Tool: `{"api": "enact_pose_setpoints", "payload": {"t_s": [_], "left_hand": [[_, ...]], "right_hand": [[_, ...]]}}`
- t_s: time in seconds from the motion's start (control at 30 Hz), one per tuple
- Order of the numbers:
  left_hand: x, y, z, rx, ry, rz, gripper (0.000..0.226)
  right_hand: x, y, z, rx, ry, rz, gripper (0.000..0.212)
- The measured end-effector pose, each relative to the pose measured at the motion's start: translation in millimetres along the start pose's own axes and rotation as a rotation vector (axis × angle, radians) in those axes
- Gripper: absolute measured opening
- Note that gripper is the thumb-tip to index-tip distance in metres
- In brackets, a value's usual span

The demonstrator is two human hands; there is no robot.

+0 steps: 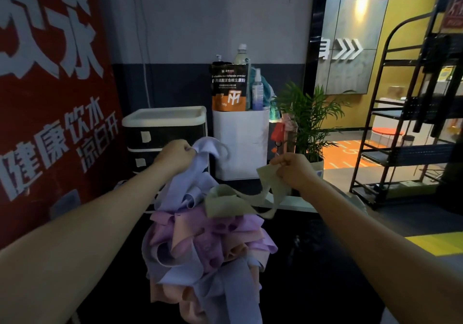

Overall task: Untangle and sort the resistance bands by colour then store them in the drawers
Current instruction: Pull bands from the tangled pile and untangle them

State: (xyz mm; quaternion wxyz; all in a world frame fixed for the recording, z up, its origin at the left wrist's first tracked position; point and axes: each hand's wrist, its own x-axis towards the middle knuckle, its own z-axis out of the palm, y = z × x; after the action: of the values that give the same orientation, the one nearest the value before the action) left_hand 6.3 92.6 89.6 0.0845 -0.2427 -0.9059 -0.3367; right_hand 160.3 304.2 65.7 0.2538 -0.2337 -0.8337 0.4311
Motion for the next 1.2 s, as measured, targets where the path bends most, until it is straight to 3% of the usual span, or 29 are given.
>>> {"api": "enact_pose_setpoints", "payload": {"t_s": [0.1, 0.27, 0.37, 0.43, 0.53, 0.7, 0.87, 1.2], "left_hand": [[11.2, -1.5, -14.1, 0.062, 0.013, -0.029, 0.030], [6.1, 1.1, -11.3, 0.190, -0.255, -0.050, 0.035], [4.1, 12.0, -4.1, 0.182, -0.155, 0.060, 0.029], [-0.9, 33.2, -3.1, 0.017, -0.102, 0.144, 0.037], [-13.1, 71.6, -2.6, -0.292, -0.190, 0.273, 0.044], [-24.6, 102.1, -2.9, -0.608, -0.248, 0.402, 0.027], [-33.1, 112.5, -6.0, -0.845, -0.322, 0.318, 0.013], [-51.0, 135.9, -9.5, -1.112, -0.456, 0.270, 0.020]], "right_hand": [[4.4, -8.5, -5.2, 0.028, 0.030, -0.034, 0.032], [5.4, -27.5, -13.2, 0.100, 0.031, -0.077, 0.036], [1.3, -38.9, -16.4, 0.251, -0.022, -0.078, 0.034], [-2.1, -47.4, -20.0, 0.359, -0.068, -0.082, 0.033], [-5.6, -61.7, -26.7, 0.480, -0.143, -0.133, 0.032], [-11.0, -78.7, -38.3, 0.511, -0.211, -0.211, 0.031], [-16.0, -76.4, -57.6, 0.449, -0.143, -0.262, 0.026], [-26.6, -73.2, -68.5, 0.278, 0.011, -0.316, 0.025]]}}
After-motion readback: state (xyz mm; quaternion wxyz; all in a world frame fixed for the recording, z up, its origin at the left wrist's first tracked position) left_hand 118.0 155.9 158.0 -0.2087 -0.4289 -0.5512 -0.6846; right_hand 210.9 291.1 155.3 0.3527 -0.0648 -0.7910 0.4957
